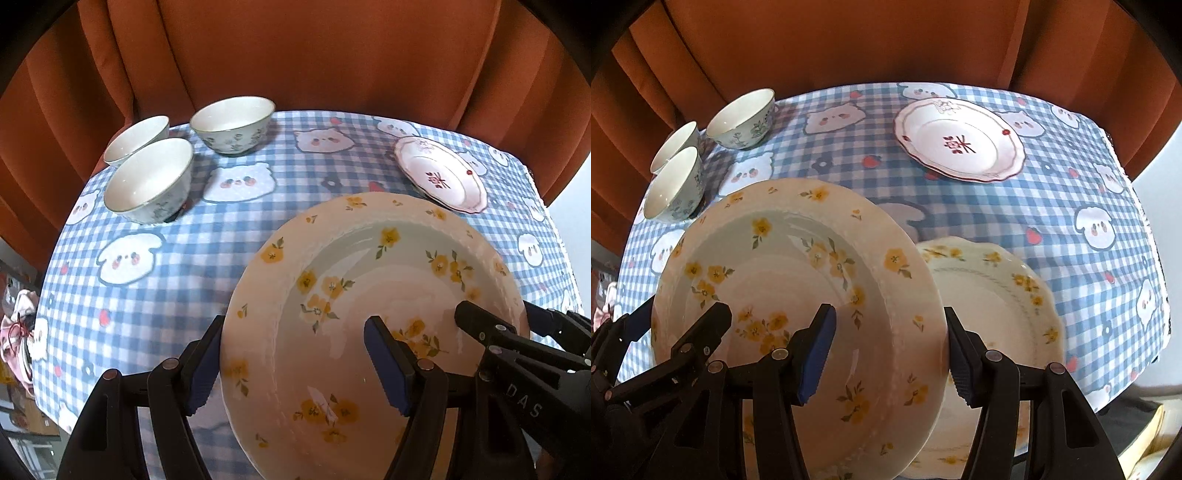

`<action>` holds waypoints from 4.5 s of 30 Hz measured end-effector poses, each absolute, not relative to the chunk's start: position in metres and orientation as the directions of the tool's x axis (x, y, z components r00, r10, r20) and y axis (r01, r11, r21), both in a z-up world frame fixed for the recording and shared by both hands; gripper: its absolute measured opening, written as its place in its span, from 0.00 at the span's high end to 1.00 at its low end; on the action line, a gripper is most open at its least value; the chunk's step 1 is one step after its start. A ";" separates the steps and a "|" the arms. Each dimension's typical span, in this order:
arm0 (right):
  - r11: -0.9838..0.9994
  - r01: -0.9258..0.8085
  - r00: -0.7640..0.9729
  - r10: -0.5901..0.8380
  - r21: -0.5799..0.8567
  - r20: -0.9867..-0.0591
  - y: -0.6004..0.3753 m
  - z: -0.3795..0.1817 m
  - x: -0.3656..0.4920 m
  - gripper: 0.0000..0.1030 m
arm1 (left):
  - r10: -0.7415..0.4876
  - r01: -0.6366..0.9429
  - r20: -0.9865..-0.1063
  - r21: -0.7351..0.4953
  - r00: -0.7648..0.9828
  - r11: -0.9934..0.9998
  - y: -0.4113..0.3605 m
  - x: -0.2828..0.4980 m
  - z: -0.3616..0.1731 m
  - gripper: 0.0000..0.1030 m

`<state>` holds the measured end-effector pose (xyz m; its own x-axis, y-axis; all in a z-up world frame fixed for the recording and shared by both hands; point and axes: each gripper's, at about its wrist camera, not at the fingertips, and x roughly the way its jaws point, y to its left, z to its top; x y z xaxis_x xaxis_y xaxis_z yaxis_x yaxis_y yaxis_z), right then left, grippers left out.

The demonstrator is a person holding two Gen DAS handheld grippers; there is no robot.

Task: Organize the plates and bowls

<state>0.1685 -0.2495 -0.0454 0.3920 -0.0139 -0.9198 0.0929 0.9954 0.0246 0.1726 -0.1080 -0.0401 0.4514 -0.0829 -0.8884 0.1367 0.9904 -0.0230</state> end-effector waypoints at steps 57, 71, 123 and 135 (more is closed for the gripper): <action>0.997 -0.067 0.321 -0.015 -0.038 -0.947 -0.395 -0.091 0.148 0.41 | -0.060 -0.026 -0.934 -0.073 0.351 0.997 -0.249 0.133 -0.104 0.26; 0.999 -0.052 0.345 0.025 0.007 -0.938 -0.405 -0.087 0.143 0.61 | -0.014 0.007 -0.935 -0.012 0.355 1.000 -0.254 0.135 -0.105 0.15; 0.972 0.221 0.395 -0.160 -0.076 -0.905 -0.344 -0.073 0.142 0.29 | -0.072 0.314 -0.941 0.038 0.330 0.949 -0.207 0.165 -0.076 0.11; 0.955 0.297 0.480 -0.171 -0.024 -0.861 -0.314 -0.024 0.162 0.26 | -0.181 0.358 -0.889 -0.021 0.421 0.933 -0.190 0.200 -0.031 0.11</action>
